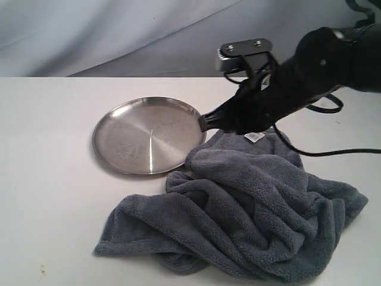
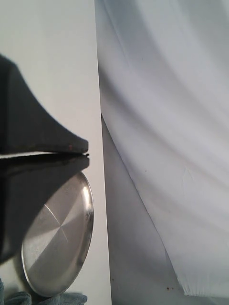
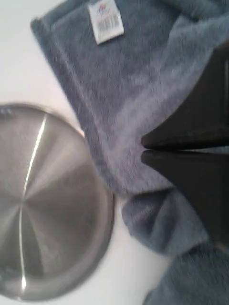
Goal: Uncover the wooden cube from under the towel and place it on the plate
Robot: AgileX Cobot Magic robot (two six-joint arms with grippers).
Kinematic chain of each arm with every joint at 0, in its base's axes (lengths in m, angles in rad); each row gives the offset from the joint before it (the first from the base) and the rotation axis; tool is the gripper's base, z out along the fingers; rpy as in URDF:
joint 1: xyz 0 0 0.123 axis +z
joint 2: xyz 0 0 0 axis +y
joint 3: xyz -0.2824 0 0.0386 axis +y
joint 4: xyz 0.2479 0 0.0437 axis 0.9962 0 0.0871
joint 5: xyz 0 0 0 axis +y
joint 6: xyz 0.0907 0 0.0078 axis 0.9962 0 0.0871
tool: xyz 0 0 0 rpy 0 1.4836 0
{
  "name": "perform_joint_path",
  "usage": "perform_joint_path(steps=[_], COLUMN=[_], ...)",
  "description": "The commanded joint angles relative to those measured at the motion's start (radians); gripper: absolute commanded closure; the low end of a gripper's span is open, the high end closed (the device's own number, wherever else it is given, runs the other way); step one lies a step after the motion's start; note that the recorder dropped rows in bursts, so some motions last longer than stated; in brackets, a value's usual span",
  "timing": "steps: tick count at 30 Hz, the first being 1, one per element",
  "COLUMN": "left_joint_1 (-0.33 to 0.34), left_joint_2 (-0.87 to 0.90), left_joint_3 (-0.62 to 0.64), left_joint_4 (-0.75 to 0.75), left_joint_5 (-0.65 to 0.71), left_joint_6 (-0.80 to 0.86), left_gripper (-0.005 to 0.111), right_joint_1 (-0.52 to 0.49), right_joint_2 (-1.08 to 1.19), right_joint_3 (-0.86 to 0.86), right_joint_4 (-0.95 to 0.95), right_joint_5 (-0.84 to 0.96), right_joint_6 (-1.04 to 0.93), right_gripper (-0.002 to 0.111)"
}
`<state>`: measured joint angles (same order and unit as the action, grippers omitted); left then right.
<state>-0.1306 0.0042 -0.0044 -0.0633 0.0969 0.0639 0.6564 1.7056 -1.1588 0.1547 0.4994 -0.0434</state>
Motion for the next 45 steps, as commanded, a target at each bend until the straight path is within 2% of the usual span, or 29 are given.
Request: perform_joint_path(steps=[1,9,17,21,24,27,32,39,42,45], left_joint_1=[0.002,0.002,0.002,0.002,0.002,0.002,0.002,0.002,0.002,0.002], left_joint_2=[-0.004,-0.004,-0.004,-0.004,-0.004,-0.004,-0.004,-0.004,-0.004,-0.004], left_joint_3=[0.004,0.004,0.004,0.004,0.004,0.004,0.004,0.004,0.004,0.004], left_joint_4=[-0.002,-0.002,-0.002,-0.002,-0.002,-0.002,-0.002,-0.002,-0.002,-0.002], left_joint_5=[-0.011,-0.011,-0.011,-0.011,-0.011,-0.011,-0.011,-0.011,-0.011,-0.011], left_joint_6=[-0.002,-0.002,-0.002,-0.002,-0.002,-0.002,-0.002,-0.002,-0.002,-0.002], left_gripper=[0.107,0.107,0.107,0.107,0.107,0.107,0.107,0.107,0.107,0.107], right_joint_1=[0.12,0.282,0.299,0.293,0.245,0.157,-0.003,-0.22,-0.273,-0.278], right_joint_2=[0.003,-0.03,-0.221,-0.334,-0.407,-0.463,-0.479,-0.476,-0.457,-0.404], right_joint_3=[-0.008,0.071,0.36,0.5,0.581,0.617,0.614,0.606,0.563,0.491], right_joint_4=[0.01,0.012,0.039,-0.035,-0.163,-0.259,-0.297,-0.304,-0.3,-0.3], right_joint_5=[0.062,0.145,0.063,0.023,0.007,0.005,-0.01,-0.165,-0.177,-0.17], right_joint_6=[-0.039,-0.044,0.004,0.091,0.241,0.321,0.333,0.333,0.333,0.31], right_gripper=[0.108,0.108,0.108,0.108,0.108,0.108,0.108,0.108,0.108,0.108])
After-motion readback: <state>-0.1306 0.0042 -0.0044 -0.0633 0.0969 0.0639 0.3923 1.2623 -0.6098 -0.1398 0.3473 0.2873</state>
